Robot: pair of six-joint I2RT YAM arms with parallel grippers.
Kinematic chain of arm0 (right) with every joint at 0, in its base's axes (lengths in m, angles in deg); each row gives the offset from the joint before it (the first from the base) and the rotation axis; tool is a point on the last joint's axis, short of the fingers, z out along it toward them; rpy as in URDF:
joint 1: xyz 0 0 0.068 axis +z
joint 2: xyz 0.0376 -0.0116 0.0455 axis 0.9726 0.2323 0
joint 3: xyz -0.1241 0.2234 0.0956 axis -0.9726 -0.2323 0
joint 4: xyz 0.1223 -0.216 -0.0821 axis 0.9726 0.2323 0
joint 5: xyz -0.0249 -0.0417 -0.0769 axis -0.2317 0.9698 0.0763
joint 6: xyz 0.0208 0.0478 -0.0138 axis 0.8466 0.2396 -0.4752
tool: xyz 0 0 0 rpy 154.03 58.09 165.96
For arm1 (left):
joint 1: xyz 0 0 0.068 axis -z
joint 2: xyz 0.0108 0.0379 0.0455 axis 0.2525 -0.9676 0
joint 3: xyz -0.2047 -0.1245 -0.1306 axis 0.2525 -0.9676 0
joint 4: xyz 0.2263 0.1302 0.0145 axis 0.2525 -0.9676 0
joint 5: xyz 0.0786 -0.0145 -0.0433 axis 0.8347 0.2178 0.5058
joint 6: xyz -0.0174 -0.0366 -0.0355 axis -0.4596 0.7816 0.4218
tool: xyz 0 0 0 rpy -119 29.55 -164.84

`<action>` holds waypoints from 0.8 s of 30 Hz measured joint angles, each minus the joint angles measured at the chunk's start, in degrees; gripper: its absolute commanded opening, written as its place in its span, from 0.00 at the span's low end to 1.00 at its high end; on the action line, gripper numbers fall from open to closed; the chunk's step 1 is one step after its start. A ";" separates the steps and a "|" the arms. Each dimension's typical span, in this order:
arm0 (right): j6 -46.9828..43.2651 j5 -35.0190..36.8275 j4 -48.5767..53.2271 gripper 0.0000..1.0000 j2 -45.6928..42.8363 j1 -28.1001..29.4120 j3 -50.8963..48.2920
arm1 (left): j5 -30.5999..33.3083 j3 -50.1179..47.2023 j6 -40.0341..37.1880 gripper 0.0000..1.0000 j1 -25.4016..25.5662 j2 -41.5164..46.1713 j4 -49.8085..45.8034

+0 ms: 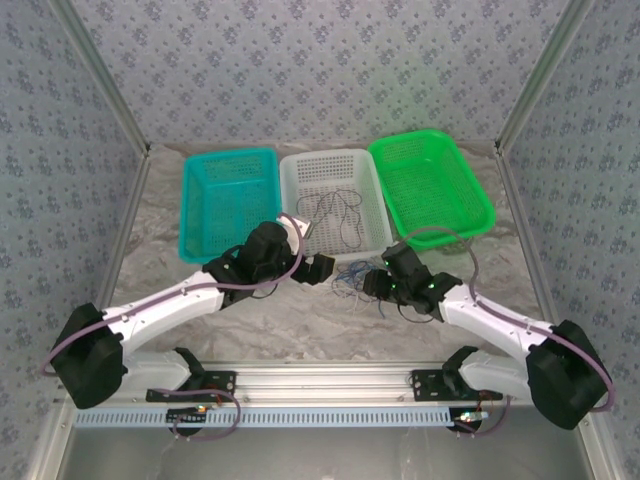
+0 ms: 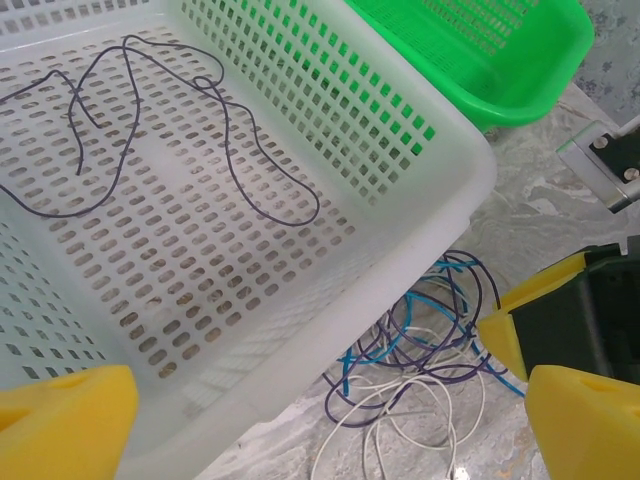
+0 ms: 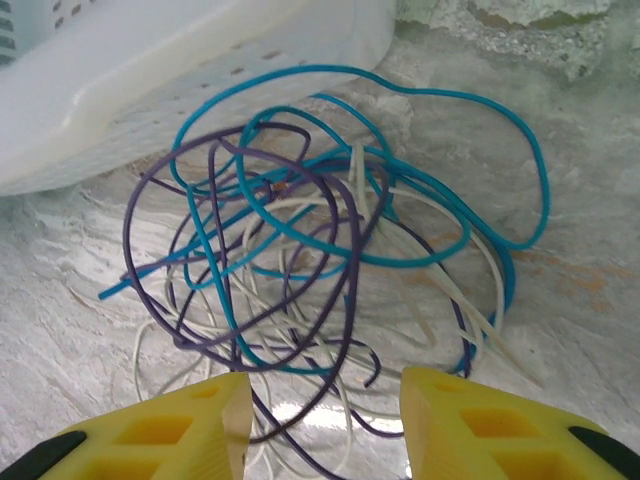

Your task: Untangle the cables

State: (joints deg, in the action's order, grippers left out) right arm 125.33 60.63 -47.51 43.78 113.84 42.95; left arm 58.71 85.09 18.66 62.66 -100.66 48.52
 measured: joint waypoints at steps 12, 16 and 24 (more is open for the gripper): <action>2.91 1.55 -4.17 0.40 -1.16 0.72 -1.60 | 0.44 -0.26 0.70 1.00 0.00 0.48 0.70; 3.04 1.53 -5.40 0.25 2.01 0.74 -1.60 | 0.42 -0.26 1.05 0.99 0.00 0.48 0.74; 2.75 3.72 -4.68 0.04 1.55 2.95 -1.55 | 0.46 -0.26 1.49 0.99 0.00 0.48 0.72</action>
State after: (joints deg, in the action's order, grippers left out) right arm 128.09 64.35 -52.19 45.34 116.79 41.40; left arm 59.16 84.82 20.14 62.66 -100.18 49.24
